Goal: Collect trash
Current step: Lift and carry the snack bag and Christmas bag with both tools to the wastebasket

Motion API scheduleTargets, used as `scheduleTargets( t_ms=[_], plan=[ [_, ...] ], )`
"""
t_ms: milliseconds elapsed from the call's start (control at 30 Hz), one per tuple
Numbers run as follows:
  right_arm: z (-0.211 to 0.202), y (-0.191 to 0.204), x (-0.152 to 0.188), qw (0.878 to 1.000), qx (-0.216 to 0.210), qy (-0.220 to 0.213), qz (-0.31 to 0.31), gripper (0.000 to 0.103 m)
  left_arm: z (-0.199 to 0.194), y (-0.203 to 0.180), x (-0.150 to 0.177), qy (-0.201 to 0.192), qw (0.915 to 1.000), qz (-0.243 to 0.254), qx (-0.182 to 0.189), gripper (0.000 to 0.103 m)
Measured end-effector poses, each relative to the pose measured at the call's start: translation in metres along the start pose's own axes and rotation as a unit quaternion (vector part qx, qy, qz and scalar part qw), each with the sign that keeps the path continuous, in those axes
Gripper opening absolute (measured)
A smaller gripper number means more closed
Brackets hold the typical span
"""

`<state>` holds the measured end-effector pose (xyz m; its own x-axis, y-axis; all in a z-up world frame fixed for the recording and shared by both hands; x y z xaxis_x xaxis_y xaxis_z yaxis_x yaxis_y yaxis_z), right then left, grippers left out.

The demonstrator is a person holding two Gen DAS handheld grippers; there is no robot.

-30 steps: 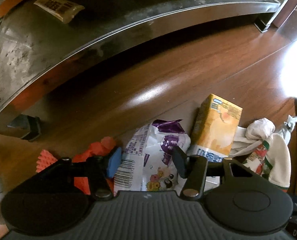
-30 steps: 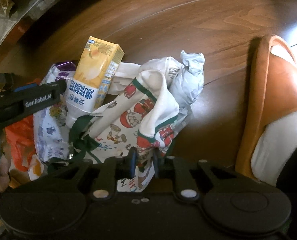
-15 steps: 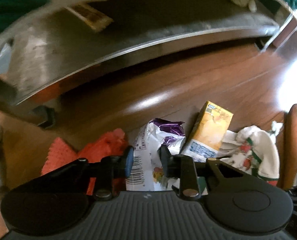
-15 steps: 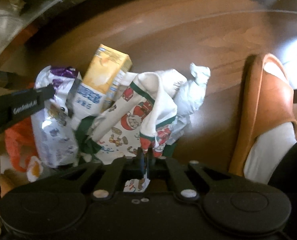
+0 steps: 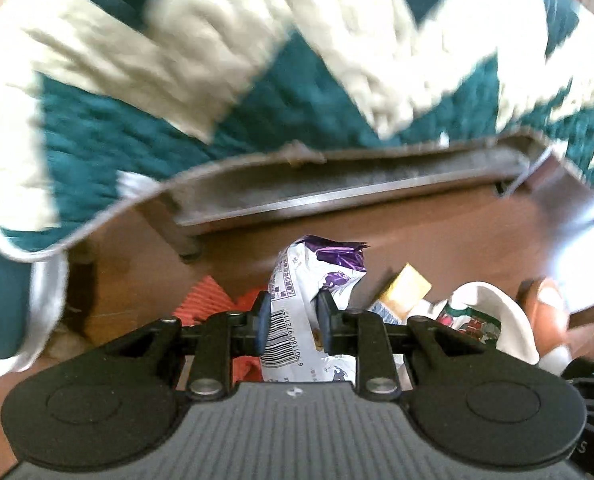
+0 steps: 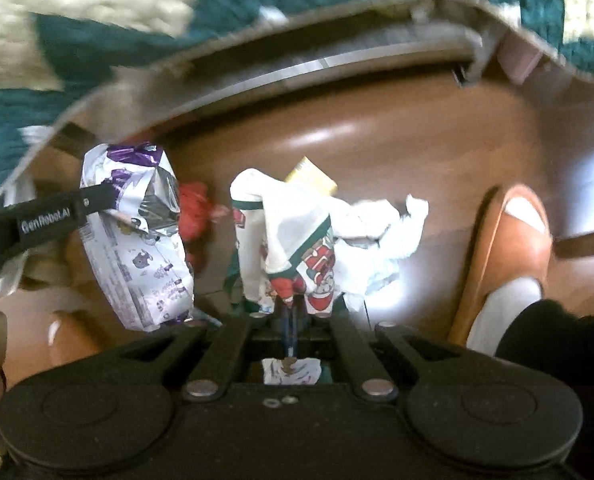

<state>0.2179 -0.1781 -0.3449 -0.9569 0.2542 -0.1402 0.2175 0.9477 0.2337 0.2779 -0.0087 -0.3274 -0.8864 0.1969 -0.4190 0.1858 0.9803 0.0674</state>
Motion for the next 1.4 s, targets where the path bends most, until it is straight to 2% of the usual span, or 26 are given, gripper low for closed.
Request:
scheduleTargets(
  t_ms=[200, 433, 500, 833, 1167, 1400],
  plan=[
    [-0.08, 0.018, 0.01, 0.994, -0.042, -0.075, -0.075, 0.0, -0.088, 0.018, 0.01, -0.055, 0.9978, -0.035, -0.009, 0.024],
    [-0.173, 0.049, 0.02, 0.972, -0.088, -0.162, -0.146, 0.0, -0.178, 0.045, 0.019, -0.119, 0.9904, -0.069, -0.016, 0.024],
    [-0.196, 0.061, 0.017, 0.966, -0.1, -0.179, -0.16, 0.0, -0.204, 0.053, 0.02, -0.144, 0.9868, -0.069, -0.028, 0.024],
    [-0.295, 0.142, 0.014, 0.914, -0.159, -0.267, -0.26, 0.0, -0.3, 0.105, 0.014, -0.23, 0.968, -0.074, -0.068, 0.024],
    [-0.343, 0.258, 0.009, 0.879, -0.222, -0.296, -0.3, 0.0, -0.368, 0.183, 0.003, -0.277, 0.9479, -0.076, -0.138, 0.024],
    [-0.35, 0.339, 0.006, 0.868, -0.259, -0.291, -0.307, 0.0, -0.391, 0.247, 0.0, -0.285, 0.9345, -0.087, -0.195, 0.024]
  ],
)
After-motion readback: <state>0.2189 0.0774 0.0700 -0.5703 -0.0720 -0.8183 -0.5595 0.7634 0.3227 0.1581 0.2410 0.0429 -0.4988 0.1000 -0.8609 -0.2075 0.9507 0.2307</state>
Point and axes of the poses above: each gripper's, at about its wrist camera, not at the fingertips, and z roughly the way its jaws point, y to its left, x to its underside, the point moved 1 cm from there along z, roughly the way its jaws point, and after that the axes turned 11 degrees about z, right-handed, at the moved point
